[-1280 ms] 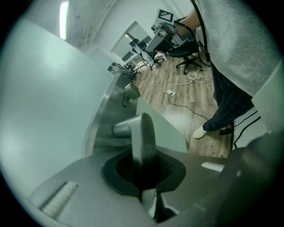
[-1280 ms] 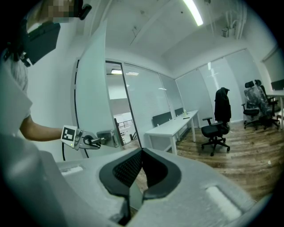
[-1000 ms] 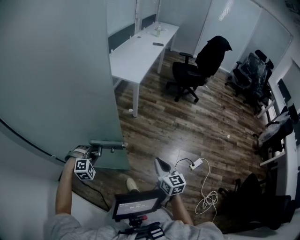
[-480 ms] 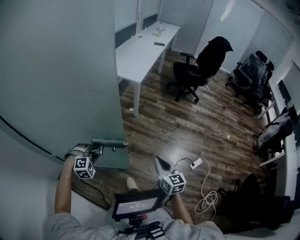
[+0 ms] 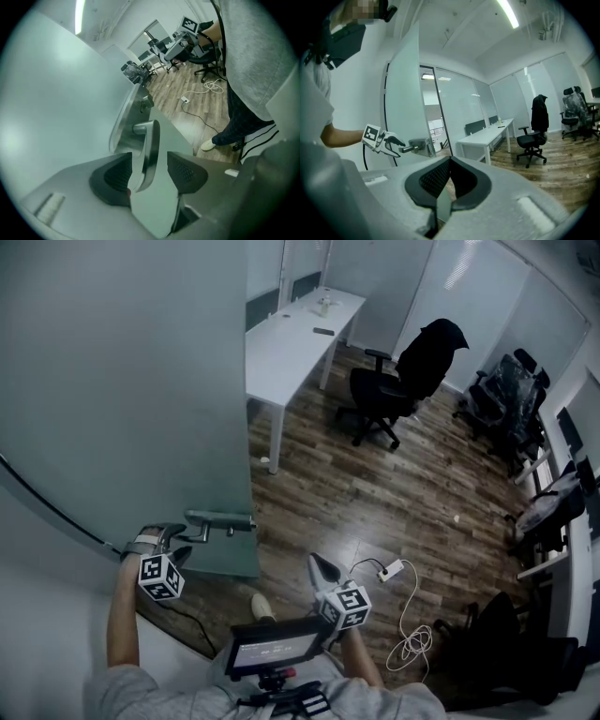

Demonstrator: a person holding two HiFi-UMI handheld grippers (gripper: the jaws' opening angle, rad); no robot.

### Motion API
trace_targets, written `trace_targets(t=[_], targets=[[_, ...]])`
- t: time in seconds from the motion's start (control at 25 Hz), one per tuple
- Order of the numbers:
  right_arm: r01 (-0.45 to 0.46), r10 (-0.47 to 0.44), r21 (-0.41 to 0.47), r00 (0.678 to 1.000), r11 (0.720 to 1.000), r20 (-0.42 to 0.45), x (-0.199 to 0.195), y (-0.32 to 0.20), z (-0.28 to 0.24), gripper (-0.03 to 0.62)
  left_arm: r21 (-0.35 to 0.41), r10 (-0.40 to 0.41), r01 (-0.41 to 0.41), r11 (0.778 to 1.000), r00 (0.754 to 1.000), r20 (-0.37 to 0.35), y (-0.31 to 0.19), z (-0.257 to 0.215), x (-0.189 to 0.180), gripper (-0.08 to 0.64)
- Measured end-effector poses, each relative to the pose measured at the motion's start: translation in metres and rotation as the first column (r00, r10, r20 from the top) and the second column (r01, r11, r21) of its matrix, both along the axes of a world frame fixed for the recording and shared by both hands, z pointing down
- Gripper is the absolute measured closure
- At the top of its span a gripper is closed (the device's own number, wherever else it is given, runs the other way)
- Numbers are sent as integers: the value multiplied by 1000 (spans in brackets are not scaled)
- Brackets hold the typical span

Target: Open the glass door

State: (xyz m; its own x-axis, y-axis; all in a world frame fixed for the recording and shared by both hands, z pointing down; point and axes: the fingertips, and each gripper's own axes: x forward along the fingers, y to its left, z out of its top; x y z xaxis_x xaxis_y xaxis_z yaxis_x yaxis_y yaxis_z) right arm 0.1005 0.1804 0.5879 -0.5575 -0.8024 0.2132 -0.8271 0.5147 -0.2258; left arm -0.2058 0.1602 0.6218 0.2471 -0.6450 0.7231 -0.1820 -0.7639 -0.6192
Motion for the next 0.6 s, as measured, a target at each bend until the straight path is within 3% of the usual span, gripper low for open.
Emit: trace_targets(t=[0.08, 0.16, 0.24, 0.4, 0.6], targets=[[-1, 1, 3, 1000, 1000, 1, 3, 2, 2, 591, -17, -38, 37, 999, 995, -97, 8, -11, 4, 313], [-8, 8, 1, 1000, 1000, 2, 6, 2, 3, 591, -43, -76, 67, 997, 967, -242, 12, -25, 12, 304], [-15, 15, -3, 1000, 1000, 0, 7, 2, 0, 591, -47, -95, 84, 995, 928, -361, 14, -39, 19, 305], [-6, 6, -2, 1000, 1000, 4, 7, 7, 1, 591, -48, -118, 109, 993, 847, -519, 20, -59, 30, 305], [0, 0, 2, 1000, 1000, 1, 6, 9, -2, 591, -53, -133, 130, 990, 745, -654, 27, -70, 43, 333]])
